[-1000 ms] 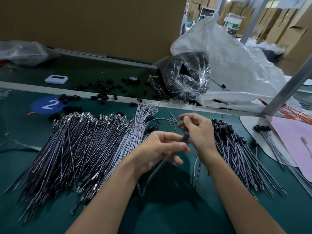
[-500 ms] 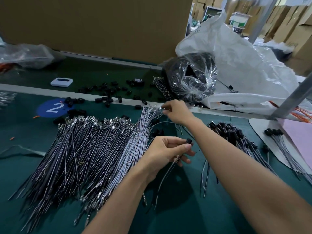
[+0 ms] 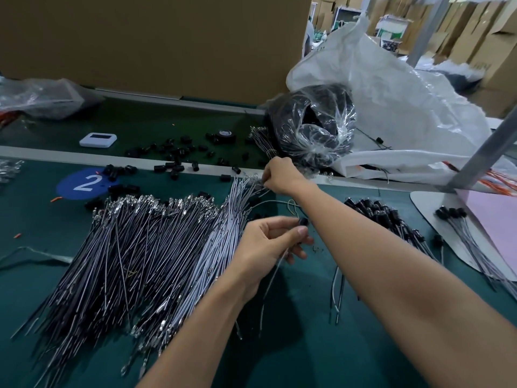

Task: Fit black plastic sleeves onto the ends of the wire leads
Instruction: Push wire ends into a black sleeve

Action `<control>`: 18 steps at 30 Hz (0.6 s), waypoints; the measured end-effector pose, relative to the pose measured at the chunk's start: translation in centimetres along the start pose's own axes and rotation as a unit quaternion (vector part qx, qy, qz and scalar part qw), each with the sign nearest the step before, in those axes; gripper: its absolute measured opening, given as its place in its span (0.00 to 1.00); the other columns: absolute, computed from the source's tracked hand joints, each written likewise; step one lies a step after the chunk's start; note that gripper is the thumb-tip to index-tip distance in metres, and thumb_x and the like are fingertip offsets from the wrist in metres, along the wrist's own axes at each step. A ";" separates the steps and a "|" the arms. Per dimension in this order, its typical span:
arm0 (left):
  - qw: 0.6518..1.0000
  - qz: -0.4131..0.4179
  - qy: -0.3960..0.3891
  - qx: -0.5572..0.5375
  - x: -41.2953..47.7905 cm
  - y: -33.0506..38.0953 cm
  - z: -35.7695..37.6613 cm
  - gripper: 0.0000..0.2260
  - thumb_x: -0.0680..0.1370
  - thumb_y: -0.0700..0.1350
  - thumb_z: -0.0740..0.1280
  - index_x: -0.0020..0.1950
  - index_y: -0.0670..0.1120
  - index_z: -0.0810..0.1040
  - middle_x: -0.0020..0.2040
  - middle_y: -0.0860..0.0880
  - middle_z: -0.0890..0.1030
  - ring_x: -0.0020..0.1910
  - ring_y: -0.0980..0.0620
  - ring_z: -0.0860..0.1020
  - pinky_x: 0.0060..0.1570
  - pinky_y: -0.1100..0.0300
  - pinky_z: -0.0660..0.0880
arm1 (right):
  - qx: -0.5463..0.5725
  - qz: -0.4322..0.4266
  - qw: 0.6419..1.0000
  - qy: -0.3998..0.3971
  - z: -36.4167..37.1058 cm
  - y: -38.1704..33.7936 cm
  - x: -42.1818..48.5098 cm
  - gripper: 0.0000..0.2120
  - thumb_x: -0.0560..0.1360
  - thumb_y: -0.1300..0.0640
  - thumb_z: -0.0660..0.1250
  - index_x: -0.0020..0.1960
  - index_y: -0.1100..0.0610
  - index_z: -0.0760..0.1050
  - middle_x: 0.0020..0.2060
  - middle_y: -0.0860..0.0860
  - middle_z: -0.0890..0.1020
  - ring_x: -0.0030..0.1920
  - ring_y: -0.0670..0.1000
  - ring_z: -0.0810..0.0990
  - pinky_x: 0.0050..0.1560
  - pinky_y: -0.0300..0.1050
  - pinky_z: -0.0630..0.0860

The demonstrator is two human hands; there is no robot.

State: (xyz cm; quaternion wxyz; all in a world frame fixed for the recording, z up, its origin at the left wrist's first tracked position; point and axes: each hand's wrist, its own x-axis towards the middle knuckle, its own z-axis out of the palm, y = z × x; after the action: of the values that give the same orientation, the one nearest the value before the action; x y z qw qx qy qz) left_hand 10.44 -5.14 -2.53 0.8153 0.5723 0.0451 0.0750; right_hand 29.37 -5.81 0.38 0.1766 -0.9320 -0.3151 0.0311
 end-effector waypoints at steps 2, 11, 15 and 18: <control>0.999 0.033 0.035 -0.014 0.1 0.1 0.2 0.05 0.76 0.37 0.70 0.51 0.43 0.80 0.38 0.45 0.86 0.27 0.56 0.79 0.26 0.67 0.71 | 0.008 0.005 1.000 0.023 -0.1 0.5 -0.4 0.09 0.74 0.68 0.67 0.51 0.64 0.84 0.50 0.61 0.84 0.53 0.59 0.81 0.58 0.50 0.77; 0.989 0.090 0.116 -0.032 0.3 0.0 0.0 0.06 0.71 0.35 0.73 0.46 0.43 0.82 0.37 0.46 0.86 0.30 0.53 0.82 0.27 0.66 0.73 | 0.318 -0.063 0.936 0.138 -4.5 2.5 -10.0 0.07 0.77 0.64 0.68 0.44 0.54 0.78 0.37 0.50 0.83 0.36 0.47 0.80 0.42 0.40 0.78; 0.989 0.096 0.110 -0.019 0.2 0.0 0.4 0.06 0.70 0.34 0.74 0.44 0.42 0.83 0.36 0.45 0.85 0.32 0.51 0.84 0.30 0.65 0.77 | 0.350 -0.102 0.922 0.127 -3.9 2.3 -15.4 0.08 0.74 0.67 0.70 0.45 0.55 0.81 0.38 0.48 0.84 0.38 0.46 0.82 0.43 0.37 0.78; 0.991 0.102 0.089 -0.004 0.1 0.0 0.5 0.06 0.68 0.36 0.74 0.44 0.43 0.83 0.36 0.44 0.85 0.33 0.50 0.84 0.32 0.63 0.78 | 0.343 -0.086 0.927 0.128 -3.4 2.4 -16.3 0.07 0.75 0.67 0.70 0.45 0.56 0.81 0.37 0.51 0.84 0.37 0.46 0.80 0.43 0.40 0.77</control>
State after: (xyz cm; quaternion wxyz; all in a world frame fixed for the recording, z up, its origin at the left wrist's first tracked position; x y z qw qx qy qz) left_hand 10.60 -5.54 -2.36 0.7985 0.5615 0.0585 0.2090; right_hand 18.33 -18.44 1.88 0.5262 -0.7799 -0.3389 0.0026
